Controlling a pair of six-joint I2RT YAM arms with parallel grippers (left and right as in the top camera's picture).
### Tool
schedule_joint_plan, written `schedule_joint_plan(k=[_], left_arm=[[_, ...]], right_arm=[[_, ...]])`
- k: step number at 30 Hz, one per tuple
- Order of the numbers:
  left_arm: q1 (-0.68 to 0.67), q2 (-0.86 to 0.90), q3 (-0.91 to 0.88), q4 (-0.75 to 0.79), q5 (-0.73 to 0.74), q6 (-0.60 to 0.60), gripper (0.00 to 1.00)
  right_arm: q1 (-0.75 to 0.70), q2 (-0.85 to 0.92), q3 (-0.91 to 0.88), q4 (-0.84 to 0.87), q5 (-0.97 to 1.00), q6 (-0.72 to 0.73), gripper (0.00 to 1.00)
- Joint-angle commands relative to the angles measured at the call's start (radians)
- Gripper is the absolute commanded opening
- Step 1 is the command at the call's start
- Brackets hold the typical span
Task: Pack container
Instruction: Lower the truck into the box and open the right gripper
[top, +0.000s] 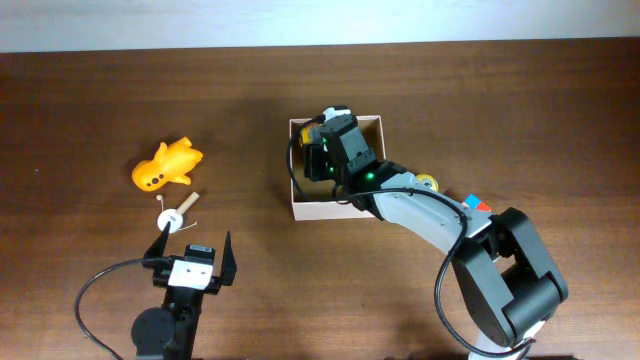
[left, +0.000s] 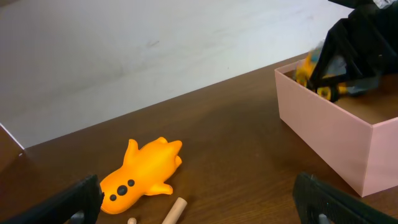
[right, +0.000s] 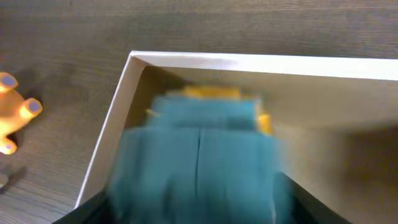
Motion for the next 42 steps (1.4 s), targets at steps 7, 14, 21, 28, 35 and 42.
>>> schedule_joint_plan(k=[7,14,21,28,35,42], left_arm=[[0.004,-0.009,-0.007,-0.001,-0.007,0.012,0.99],[0.004,-0.009,-0.007,-0.001,-0.007,0.012,0.99],[0.004,-0.009,-0.007,-0.001,-0.007,0.012,0.99],[0.004,-0.009,-0.007,-0.001,-0.007,0.012,0.99],[0.004,-0.009,-0.007,-0.001,-0.007,0.012,0.99],[0.004,-0.009,-0.007,-0.001,-0.007,0.012,0.99]], right_arm=[[0.007,0.012,0.016,0.003,0.006,0.004,0.66],[-0.001,0.012,0.019,0.003,0.005,-0.007,0.66],[-0.017,-0.032,0.097,-0.104,0.007,-0.071,0.66],[-0.045,-0.053,0.169,-0.314,0.014,-0.074,0.37],[-0.055,-0.051,0.169,-0.435,0.030,-0.047,0.23],[-0.054,-0.049,0.161,-0.479,0.030,-0.043,0.19]])
